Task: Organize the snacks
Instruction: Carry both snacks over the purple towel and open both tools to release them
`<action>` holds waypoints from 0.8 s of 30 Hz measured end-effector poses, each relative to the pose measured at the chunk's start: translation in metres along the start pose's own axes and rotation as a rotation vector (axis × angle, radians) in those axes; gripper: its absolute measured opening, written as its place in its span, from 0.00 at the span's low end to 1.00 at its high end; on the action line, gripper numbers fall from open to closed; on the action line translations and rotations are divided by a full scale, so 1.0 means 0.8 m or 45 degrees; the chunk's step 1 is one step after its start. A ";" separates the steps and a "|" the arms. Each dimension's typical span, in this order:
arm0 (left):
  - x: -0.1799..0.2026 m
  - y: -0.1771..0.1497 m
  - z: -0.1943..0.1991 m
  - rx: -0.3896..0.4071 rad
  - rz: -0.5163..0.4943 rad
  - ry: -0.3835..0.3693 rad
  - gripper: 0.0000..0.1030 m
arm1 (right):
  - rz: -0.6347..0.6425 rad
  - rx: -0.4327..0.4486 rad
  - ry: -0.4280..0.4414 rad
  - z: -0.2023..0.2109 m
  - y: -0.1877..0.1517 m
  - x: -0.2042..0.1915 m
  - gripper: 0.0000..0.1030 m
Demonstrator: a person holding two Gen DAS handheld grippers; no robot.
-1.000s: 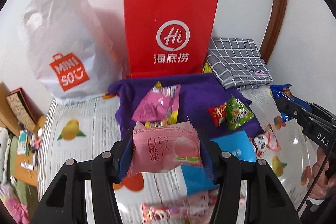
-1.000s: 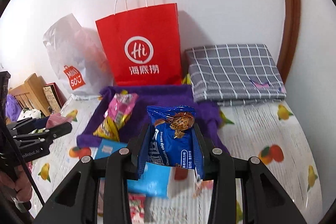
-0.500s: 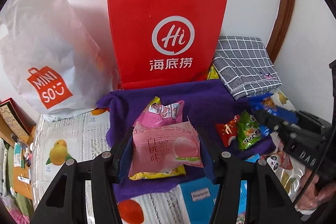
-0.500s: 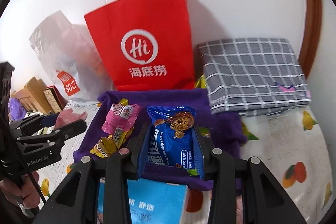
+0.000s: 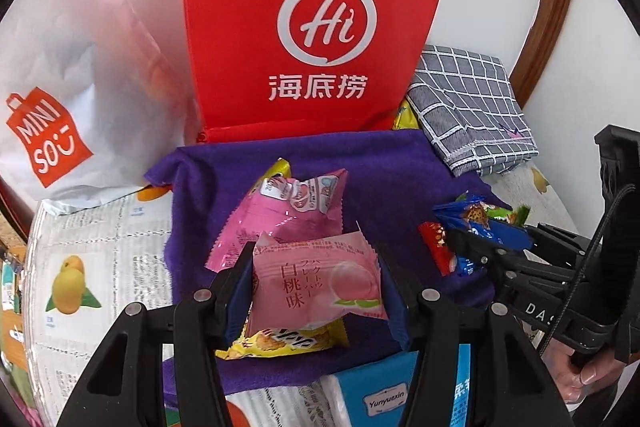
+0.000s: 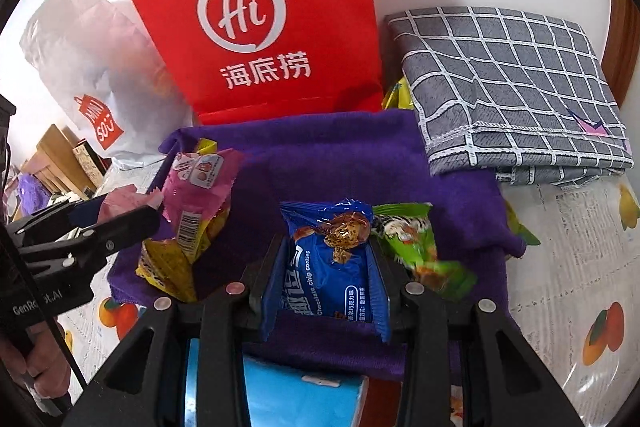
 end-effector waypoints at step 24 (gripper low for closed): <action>0.017 -0.007 -0.017 -0.058 0.068 -0.108 0.58 | -0.029 0.078 -0.058 0.055 0.017 0.019 0.54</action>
Point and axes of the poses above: each gripper's, at about its wrist camera, not at the fingertips, and z roughly against the way its jaws point, x to its right, y to its top, the point moved 6 cm from there along -z, roughly the way its jaws point, and after that the axes turned 15 degrees about x, right-handed, at the moved point
